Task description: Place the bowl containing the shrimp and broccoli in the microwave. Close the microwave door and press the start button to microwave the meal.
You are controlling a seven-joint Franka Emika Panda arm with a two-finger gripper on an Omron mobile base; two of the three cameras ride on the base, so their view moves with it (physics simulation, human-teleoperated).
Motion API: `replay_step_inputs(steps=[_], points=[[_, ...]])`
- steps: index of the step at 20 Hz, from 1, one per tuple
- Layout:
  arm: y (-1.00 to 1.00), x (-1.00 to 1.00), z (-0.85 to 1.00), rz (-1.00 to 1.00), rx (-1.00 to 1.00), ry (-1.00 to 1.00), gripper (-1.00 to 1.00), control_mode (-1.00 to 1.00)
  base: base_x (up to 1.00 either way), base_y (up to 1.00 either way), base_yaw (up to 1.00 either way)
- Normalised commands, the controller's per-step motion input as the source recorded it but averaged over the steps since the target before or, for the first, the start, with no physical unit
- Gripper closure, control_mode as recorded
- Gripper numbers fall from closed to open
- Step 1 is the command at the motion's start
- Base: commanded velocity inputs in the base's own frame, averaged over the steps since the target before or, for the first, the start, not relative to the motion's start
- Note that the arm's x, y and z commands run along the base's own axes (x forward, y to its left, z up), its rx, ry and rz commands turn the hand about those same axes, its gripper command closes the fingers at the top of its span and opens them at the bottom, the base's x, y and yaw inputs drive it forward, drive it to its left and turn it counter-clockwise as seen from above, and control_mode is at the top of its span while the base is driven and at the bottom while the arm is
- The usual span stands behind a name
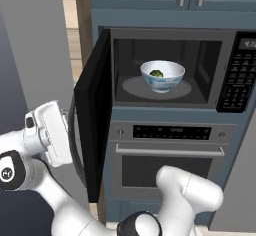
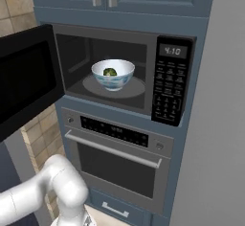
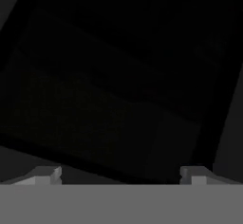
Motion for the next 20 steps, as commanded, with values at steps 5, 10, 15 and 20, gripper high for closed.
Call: replay_step_inputs(steps=[5, 10, 15, 20], points=[[-1.00, -0.55, 0.00, -0.12, 0.19, -0.10, -1.00, -1.00, 0.00, 0.00, 0.00], [-1.00, -0.61, 0.00, -0.04, 0.22, -0.18, -1.00, -1.00, 0.00, 0.00, 0.00], [-1.00, -0.21, 0.00, 0.00, 0.26, -0.17, -1.00, -1.00, 0.00, 0.00, 0.00], [-1.00, 0.00, 0.00, 0.03, 0.25, -0.12, -1.00, -1.00, 0.00, 0.00, 0.00]])
